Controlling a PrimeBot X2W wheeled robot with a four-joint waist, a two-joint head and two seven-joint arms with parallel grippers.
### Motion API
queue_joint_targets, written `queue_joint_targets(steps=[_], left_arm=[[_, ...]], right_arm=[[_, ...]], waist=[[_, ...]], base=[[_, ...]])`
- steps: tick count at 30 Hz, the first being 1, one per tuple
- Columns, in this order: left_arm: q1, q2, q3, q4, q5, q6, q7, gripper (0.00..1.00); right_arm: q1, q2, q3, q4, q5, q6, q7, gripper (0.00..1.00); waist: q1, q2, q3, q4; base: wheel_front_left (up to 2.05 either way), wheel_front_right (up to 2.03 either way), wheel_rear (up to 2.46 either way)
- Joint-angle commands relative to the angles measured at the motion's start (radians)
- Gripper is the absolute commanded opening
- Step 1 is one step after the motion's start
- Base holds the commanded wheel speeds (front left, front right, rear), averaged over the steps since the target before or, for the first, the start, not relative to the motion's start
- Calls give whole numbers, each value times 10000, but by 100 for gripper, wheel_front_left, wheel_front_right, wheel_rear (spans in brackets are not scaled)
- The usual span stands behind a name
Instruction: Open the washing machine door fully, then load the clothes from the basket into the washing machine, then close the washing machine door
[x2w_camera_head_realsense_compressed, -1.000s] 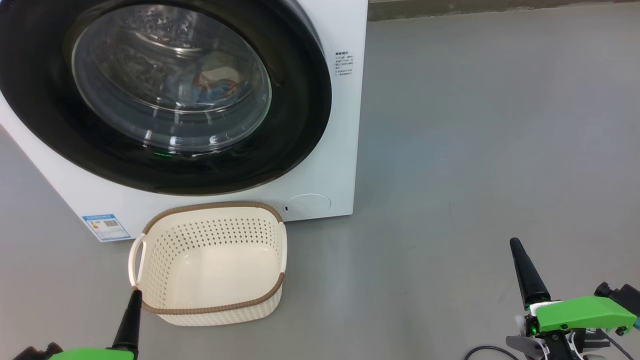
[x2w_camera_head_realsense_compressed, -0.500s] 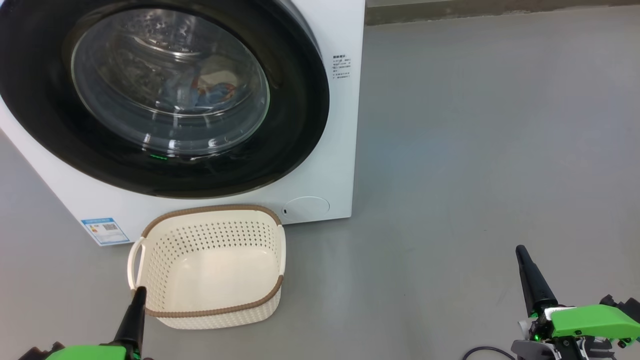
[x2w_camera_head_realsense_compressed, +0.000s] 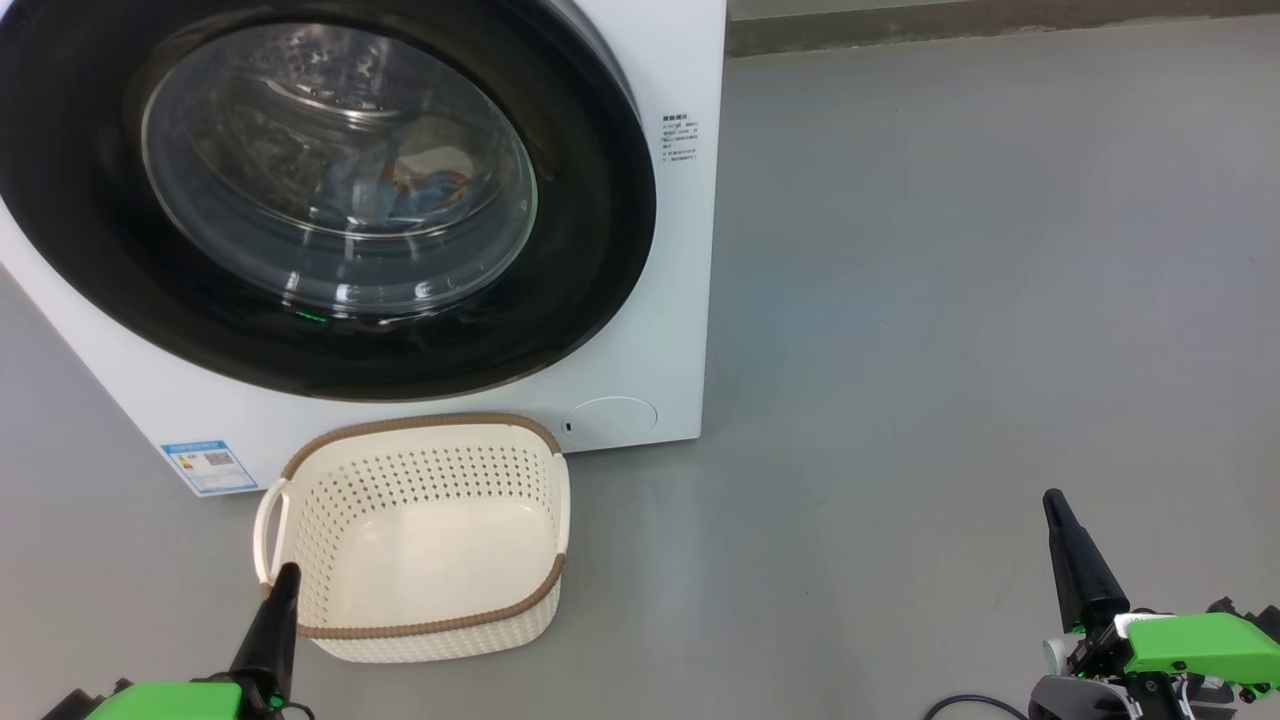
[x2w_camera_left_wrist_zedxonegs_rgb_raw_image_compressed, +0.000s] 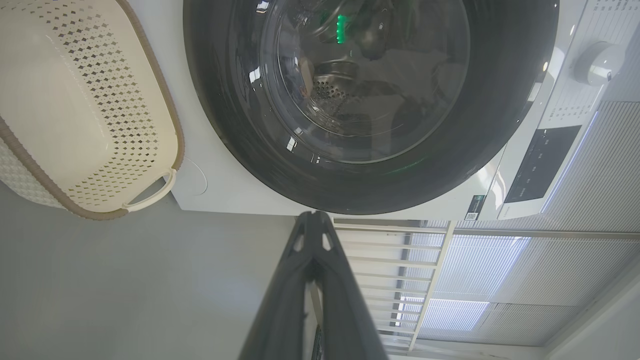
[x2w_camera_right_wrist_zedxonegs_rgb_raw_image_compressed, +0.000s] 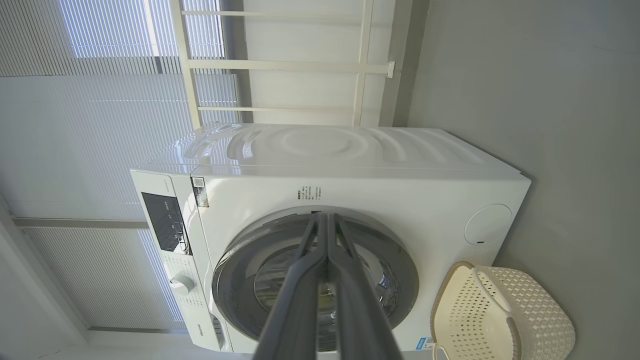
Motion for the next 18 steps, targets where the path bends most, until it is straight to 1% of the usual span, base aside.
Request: queue_joint_targets(steps=[1,18], left_arm=[[-415,190,289,-187,-103,-29,51,0],[-418,170,316,-187,-80,-29,73,0]], right_arm=[[-94,-61,228,-257,36,16,52,0],[-98,-22,173,-254,-10,16,96,0]], waist=[[0,-1,1,1],[0,-1,1,1]], base=[[0,0,0],[0,0,0]])
